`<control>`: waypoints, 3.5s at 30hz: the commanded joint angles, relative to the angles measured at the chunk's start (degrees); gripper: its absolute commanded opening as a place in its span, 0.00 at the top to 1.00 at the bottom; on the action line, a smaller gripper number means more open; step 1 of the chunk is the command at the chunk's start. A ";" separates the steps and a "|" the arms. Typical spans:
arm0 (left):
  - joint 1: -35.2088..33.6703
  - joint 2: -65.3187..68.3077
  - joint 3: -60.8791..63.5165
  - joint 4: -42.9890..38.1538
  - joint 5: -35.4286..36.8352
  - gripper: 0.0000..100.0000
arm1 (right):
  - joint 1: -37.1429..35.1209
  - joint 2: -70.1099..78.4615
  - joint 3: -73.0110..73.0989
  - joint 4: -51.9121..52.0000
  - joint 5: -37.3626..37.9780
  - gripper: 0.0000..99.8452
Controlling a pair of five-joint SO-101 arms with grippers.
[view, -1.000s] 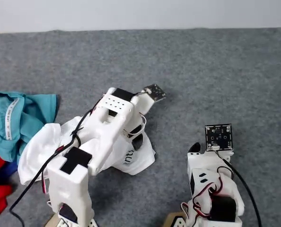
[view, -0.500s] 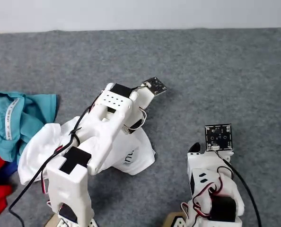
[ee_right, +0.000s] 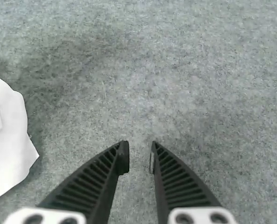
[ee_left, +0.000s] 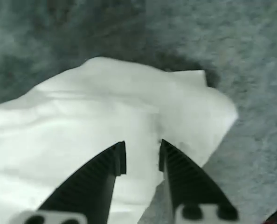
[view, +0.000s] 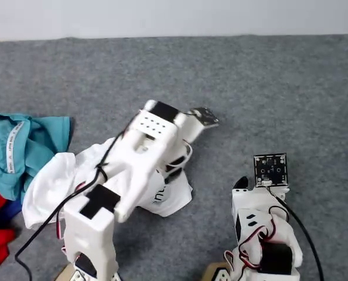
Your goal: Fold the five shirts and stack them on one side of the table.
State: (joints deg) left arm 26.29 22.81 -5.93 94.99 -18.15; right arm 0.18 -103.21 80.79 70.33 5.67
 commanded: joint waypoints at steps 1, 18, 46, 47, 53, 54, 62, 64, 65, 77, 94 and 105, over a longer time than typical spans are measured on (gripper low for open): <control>2.11 -1.49 -1.27 -0.88 1.23 0.87 | 0.57 0.04 -0.44 0.13 0.53 0.91; -3.52 5.89 -1.36 -8.00 2.46 0.87 | 0.57 0.04 -0.53 0.22 0.53 0.91; -31.47 -29.19 -15.87 5.63 10.46 1.00 | 0.66 0.57 -0.53 -2.51 8.88 0.92; -34.20 -31.47 -15.87 5.63 10.37 1.00 | 0.66 0.66 -0.62 -3.56 7.82 0.92; -51.78 -40.88 -12.18 5.63 5.89 1.00 | 0.48 3.74 -4.84 -4.35 4.84 0.92; -54.77 -41.93 -11.12 5.63 4.84 1.00 | -0.22 6.29 -6.68 -4.35 4.31 0.92; -70.68 -44.75 -2.07 5.36 -1.85 1.00 | -13.93 43.56 -31.91 -2.24 -3.96 0.92; -70.95 -44.75 0.22 5.10 -2.02 1.00 | -17.80 52.79 -38.68 -0.66 -3.87 0.92; -71.12 -44.75 1.54 4.13 -2.02 1.00 | -19.47 57.19 -41.76 -0.04 -3.34 0.92; -76.13 -44.75 9.27 -1.93 -2.20 1.00 | -32.92 97.45 -77.27 12.35 6.33 0.91; -75.78 -44.75 10.15 -3.78 -1.85 1.00 | -41.19 135.34 -107.87 22.46 9.85 0.71; -75.78 -45.01 14.29 -3.96 -1.93 1.00 | -46.90 142.64 -111.91 22.55 9.85 0.72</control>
State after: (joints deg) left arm -49.41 -20.26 8.57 92.09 -19.74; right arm -45.63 40.26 -28.22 92.22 14.81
